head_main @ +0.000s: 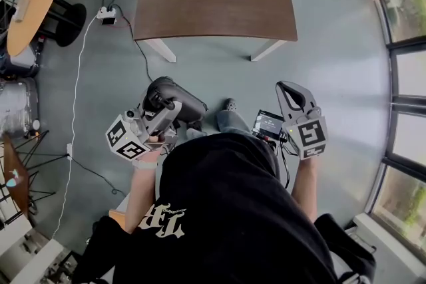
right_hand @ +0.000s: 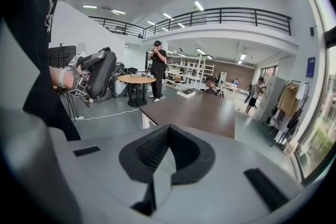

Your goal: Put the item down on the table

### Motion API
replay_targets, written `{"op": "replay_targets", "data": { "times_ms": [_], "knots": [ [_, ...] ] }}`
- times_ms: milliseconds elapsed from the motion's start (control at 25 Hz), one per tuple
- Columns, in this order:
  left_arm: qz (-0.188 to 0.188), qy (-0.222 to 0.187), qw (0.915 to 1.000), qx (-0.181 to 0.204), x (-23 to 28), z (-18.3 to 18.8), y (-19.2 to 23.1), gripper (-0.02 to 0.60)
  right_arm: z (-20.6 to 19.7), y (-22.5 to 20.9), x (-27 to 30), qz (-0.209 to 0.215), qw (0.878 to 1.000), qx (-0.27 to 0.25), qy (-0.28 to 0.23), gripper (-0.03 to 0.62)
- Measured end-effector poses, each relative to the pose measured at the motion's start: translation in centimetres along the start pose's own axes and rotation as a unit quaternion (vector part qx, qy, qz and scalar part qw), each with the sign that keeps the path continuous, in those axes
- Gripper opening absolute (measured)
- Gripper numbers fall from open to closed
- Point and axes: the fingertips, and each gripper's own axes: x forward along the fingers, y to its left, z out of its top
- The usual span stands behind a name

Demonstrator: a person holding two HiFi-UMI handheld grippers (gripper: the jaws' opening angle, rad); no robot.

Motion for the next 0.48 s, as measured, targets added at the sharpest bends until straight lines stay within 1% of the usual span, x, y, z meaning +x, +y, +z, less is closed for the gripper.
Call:
{"op": "replay_targets", "data": {
  "times_ms": [200,480],
  "knots": [
    [-0.011,0.012,0.9999,0.0,3.5,-1.1,-0.6,0.275,-0.5,-2.2,-0.4,0.003,1.0,-0.001,-0.008,-0.012],
    [-0.028,0.026,0.9993,-0.003,9.3,-4.0,-1.2,0.275,-3.7,-6.8,-2.1,-0.006,1.0,0.027,-0.009,-0.012]
  ]
}}
